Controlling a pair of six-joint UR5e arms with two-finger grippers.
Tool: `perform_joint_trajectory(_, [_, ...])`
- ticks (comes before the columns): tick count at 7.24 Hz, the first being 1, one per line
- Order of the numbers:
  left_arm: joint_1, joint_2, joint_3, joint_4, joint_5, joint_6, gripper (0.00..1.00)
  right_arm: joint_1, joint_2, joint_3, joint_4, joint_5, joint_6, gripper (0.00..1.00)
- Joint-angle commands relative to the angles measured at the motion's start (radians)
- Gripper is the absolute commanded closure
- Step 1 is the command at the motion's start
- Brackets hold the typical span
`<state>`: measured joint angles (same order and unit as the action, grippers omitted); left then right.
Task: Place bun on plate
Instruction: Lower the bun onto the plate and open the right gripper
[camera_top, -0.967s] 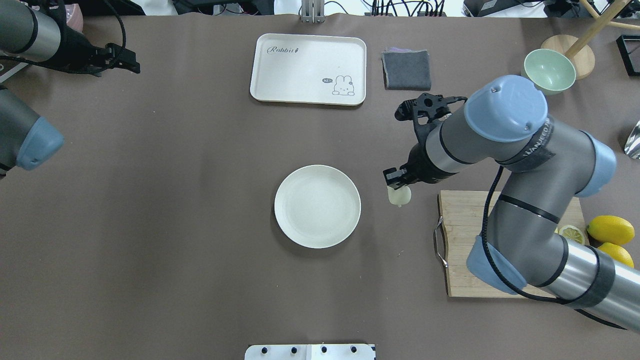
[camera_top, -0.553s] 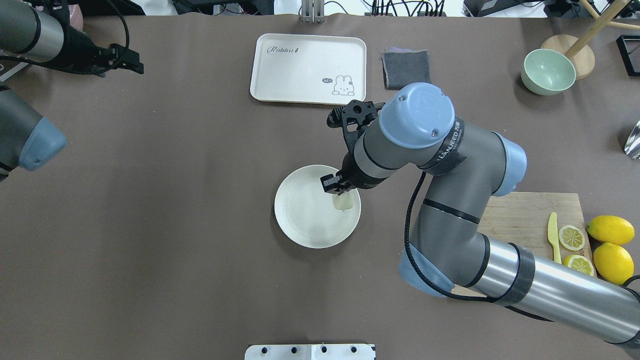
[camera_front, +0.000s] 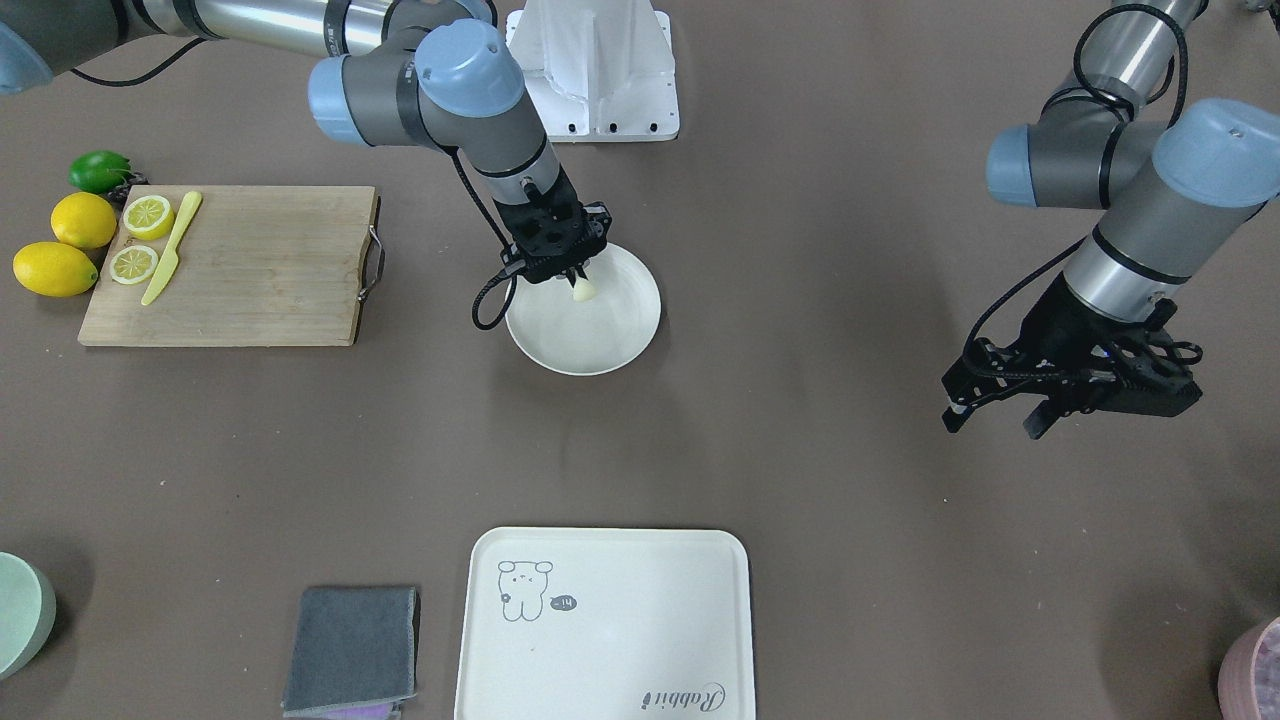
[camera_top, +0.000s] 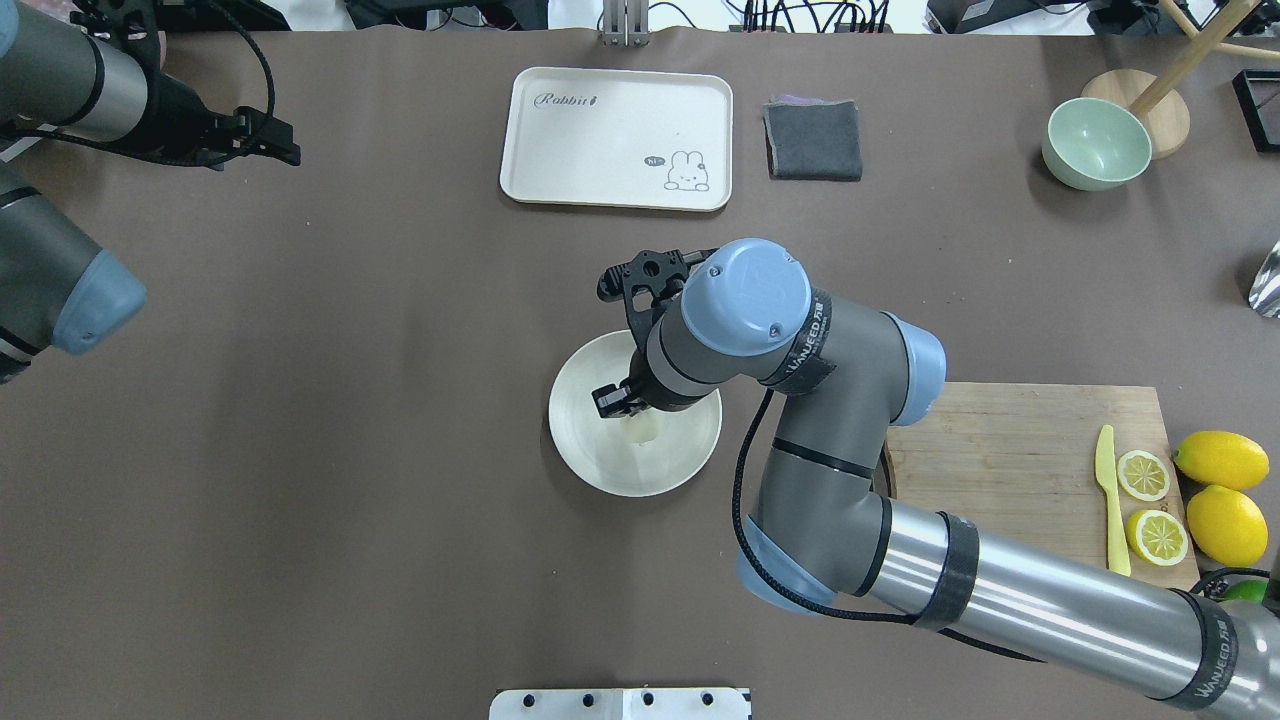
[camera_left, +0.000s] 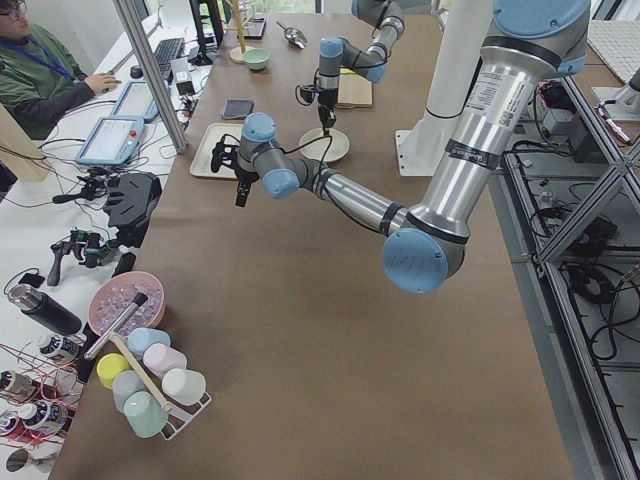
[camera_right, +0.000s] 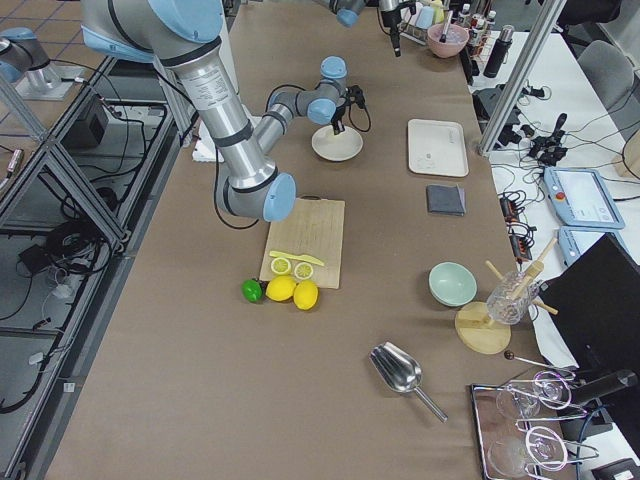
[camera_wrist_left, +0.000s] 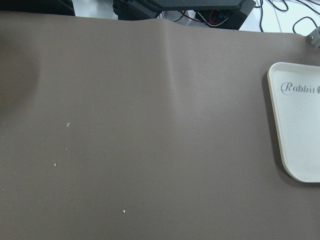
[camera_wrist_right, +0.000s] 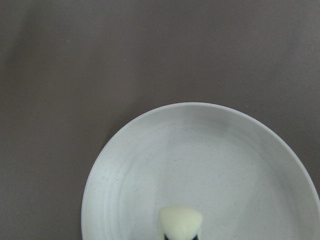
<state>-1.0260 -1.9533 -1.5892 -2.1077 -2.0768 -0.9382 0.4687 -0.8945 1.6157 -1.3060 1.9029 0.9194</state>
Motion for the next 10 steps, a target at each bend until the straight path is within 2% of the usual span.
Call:
perform_joint_trajectory(1, [0.000, -0.001, 0.000, 0.000, 0.000, 0.001, 0.02, -0.015, 0.000, -0.007, 0.011, -0.013, 0.066, 0.00])
perform_joint_trajectory(6, [-0.011, -0.009, 0.006, 0.012, 0.007, 0.002, 0.02, 0.010, 0.002, 0.001, 0.013, -0.012, 0.072, 0.00])
perform_joint_trajectory(7, [-0.023, -0.009, 0.009, 0.012, 0.006, 0.001, 0.02, 0.046, 0.002, 0.009, 0.011, -0.002, 0.062, 0.00])
perform_joint_trajectory(8, [-0.063, -0.001, 0.014, 0.018, 0.000, 0.005, 0.02, 0.110, -0.012, 0.007, 0.001, 0.025, 0.050, 0.00])
perform_joint_trajectory(9, [-0.109, 0.001, 0.040, 0.028, -0.029, 0.053, 0.02, 0.193, -0.017, 0.003, -0.009, 0.097, -0.002, 0.00])
perform_joint_trajectory(10, [-0.215, 0.001, 0.096, 0.031, -0.160, 0.170, 0.02, 0.285, -0.042, 0.000, -0.012, 0.190, -0.084, 0.00])
